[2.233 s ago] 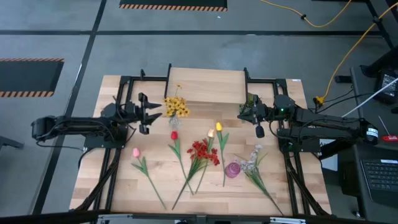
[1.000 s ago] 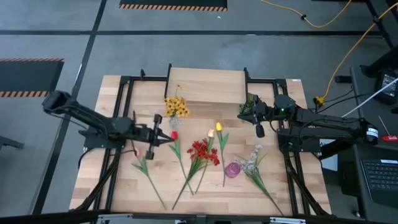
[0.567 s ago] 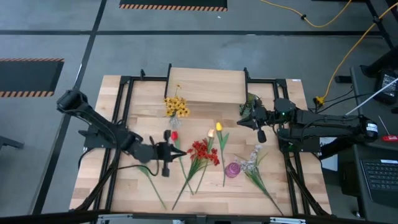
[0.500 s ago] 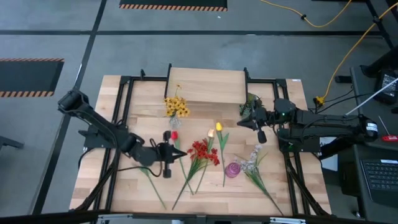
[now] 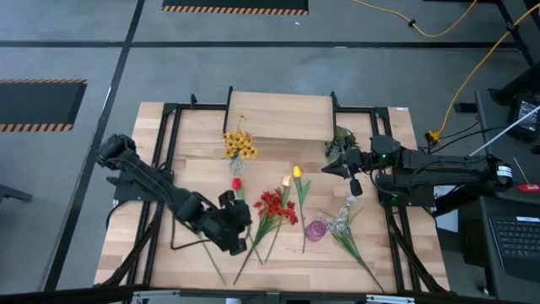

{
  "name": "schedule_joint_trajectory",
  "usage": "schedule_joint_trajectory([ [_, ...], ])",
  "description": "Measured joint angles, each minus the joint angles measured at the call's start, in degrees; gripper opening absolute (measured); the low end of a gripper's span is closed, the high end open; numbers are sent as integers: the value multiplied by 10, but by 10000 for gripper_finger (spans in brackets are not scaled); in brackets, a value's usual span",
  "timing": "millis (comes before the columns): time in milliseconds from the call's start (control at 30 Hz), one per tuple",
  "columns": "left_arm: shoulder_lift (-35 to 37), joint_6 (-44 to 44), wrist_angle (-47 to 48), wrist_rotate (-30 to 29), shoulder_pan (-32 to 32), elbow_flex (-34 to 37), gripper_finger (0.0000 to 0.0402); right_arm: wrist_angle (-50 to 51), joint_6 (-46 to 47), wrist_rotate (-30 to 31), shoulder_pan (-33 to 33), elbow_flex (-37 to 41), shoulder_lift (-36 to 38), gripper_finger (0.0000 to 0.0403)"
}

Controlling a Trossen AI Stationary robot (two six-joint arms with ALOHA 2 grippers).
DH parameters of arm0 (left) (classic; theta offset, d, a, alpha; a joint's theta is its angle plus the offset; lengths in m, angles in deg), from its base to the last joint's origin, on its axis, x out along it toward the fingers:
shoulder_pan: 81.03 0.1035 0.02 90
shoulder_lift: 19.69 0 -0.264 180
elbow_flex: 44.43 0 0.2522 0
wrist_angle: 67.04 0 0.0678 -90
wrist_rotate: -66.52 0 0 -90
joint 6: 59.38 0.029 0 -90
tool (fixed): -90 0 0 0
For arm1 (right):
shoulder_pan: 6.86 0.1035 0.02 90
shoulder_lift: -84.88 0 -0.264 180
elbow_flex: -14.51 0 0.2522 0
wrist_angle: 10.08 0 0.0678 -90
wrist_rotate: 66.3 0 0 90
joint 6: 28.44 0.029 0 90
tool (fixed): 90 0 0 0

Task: Pick and place flowers into a vace then onto a shelf
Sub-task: Put the red flowers into the transparent vase

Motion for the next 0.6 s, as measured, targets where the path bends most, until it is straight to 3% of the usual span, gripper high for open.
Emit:
schedule_joint_trajectory([
  [267,-103,-102,152,29,0,-127,3,11,-23,0,0,0,0,18],
  [600,-146,-128,166,33,13,-141,18,11,-23,0,0,0,0,18],
])
